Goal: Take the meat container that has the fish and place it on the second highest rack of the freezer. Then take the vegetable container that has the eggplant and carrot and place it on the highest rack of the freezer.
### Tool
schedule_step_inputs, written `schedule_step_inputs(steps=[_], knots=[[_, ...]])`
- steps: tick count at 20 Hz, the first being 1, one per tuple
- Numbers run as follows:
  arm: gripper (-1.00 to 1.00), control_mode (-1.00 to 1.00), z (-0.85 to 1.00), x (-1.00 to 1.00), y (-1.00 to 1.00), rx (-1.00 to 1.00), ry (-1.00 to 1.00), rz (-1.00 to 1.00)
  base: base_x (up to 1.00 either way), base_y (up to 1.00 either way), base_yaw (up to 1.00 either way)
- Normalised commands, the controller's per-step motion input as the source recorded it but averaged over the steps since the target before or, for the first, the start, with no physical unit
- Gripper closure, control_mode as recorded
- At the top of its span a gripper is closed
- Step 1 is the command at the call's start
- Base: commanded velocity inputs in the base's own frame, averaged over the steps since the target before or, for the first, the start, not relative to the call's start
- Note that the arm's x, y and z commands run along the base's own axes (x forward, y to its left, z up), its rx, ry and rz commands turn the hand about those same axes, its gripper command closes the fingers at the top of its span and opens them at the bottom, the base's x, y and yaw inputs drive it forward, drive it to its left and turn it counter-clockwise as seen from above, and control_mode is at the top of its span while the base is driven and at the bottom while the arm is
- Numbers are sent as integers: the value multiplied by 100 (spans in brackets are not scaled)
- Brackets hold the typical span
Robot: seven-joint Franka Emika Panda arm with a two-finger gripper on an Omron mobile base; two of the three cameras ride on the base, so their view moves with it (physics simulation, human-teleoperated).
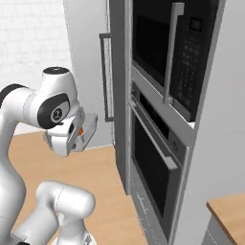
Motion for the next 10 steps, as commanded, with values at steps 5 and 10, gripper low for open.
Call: schedule_step_inputs(steps=[5,10], knots=[[100,100,0,0,0,0,0,0,100,100,2],[100,100,0,0,0,0,0,0,100,95,-5]])
